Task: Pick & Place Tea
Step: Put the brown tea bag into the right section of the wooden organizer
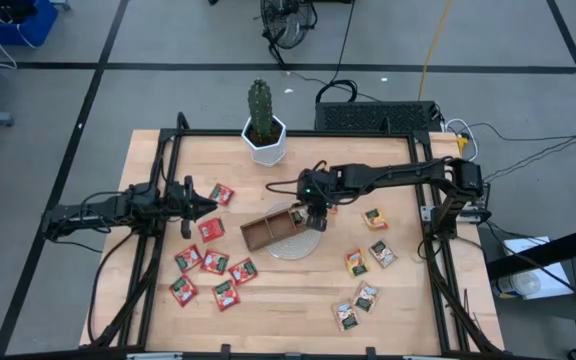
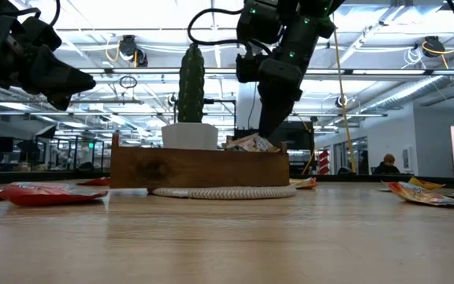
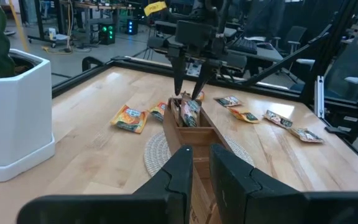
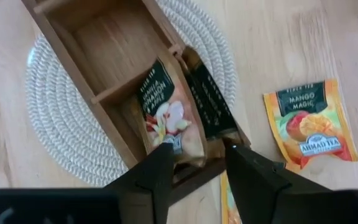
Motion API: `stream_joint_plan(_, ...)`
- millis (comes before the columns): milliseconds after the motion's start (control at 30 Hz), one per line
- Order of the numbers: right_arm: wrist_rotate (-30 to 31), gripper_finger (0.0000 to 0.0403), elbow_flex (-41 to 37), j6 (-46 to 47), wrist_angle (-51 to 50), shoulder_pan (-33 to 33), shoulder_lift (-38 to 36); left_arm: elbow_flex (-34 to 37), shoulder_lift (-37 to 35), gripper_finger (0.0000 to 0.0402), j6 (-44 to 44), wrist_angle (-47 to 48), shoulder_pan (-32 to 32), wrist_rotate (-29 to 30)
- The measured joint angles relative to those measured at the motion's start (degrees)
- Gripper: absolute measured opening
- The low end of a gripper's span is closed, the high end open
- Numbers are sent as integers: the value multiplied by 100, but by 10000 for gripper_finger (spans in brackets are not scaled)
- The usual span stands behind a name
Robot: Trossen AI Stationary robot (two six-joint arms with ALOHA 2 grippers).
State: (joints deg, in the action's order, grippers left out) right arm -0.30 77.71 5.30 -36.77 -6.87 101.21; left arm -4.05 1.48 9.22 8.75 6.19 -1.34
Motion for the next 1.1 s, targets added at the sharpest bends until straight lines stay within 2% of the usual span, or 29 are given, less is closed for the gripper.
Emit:
stream_joint_plan(67, -20, 120, 0, 0, 95, 0, 0, 1, 0, 58, 0, 0, -2, 0)
stream_joint_plan(200, -426, 92, -2, 4, 238, -28, -2, 0, 0, 58, -1, 0, 0, 0)
stream_joint_plan(433, -449, 11, -4, 2, 125, -28, -2, 2, 0, 58, -1, 0, -2, 0)
stream_joint_plan(767, -385, 1, -11, 131, 138, 174, -175, 0, 0, 58, 1, 0, -2, 0)
stream_joint_plan(967, 417, 0, -11, 335, 150, 614, -545, 2, 0, 58, -1, 0, -1, 0)
stream_joint_plan(1100, 1552, 0, -313, 361, 764, 1132, -810, 2, 0, 58, -1, 2, 1, 2)
